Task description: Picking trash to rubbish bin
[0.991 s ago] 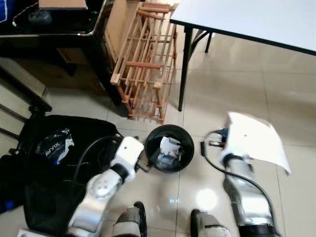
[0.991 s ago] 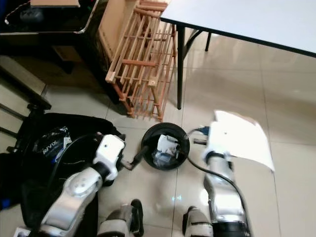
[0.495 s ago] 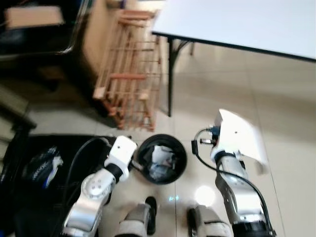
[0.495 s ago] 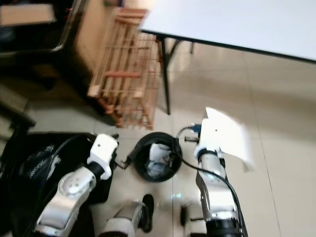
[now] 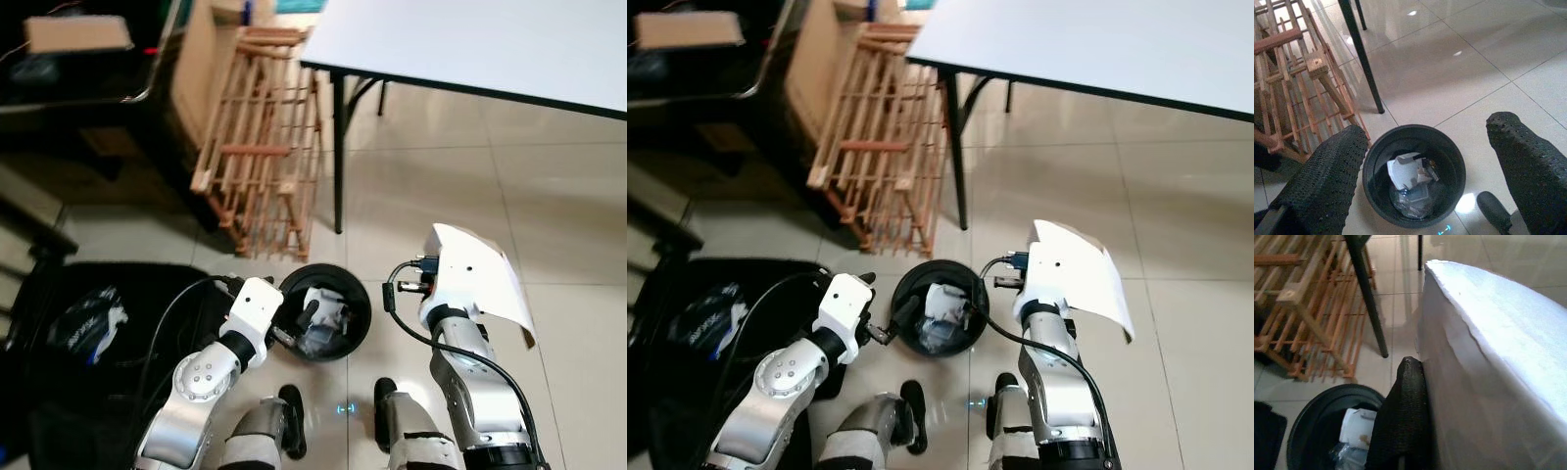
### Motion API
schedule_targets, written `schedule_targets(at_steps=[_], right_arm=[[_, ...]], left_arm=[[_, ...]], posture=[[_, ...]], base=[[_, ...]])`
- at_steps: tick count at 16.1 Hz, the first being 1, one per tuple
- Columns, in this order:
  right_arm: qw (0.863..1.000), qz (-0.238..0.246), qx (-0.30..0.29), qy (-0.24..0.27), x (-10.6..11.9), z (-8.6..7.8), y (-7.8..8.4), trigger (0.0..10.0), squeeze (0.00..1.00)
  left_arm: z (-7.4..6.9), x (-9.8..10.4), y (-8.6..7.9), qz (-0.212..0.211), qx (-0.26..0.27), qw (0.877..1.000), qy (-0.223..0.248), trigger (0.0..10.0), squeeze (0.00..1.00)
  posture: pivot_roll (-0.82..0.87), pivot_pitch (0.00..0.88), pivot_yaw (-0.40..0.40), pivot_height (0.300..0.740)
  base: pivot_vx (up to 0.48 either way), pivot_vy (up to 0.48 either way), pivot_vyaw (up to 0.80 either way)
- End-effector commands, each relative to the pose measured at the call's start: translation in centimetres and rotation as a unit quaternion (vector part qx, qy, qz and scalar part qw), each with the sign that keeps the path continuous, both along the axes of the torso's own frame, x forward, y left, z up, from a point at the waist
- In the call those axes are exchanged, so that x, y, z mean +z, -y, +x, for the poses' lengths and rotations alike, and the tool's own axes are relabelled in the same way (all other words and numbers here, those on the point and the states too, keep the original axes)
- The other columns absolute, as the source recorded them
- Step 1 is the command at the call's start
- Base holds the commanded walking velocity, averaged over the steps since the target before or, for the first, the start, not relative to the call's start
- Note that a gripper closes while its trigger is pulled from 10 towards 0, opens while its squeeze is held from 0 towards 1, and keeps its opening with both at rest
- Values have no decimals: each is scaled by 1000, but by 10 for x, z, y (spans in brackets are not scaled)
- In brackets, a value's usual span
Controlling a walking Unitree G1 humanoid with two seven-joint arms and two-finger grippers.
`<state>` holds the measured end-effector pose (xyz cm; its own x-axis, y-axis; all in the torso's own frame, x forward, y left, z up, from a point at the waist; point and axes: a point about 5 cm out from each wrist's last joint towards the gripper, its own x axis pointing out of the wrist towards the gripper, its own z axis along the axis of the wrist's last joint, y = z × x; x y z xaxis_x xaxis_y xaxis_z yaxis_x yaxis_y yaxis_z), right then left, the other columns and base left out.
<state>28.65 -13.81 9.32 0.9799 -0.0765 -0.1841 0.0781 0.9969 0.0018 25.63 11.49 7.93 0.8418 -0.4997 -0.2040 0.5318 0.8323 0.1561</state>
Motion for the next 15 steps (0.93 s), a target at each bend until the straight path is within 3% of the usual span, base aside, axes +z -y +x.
schedule_targets(at_steps=[1, 15], right_arm=[[1000, 5, 7, -3, -3, -4, -3, 10000, 0], [1000, -13, 21, -3, -3, 0, -2, 10000, 0]], left_arm=[[-4, -5, -3, 10, 3, 1000, -12, 10000, 0], [4, 1, 1, -4, 17, 1000, 6, 10000, 0]], posture=[[-14, 339, 95, 740], [-17, 316, 79, 740]], base=[[0, 0, 0], [0, 0, 0]])
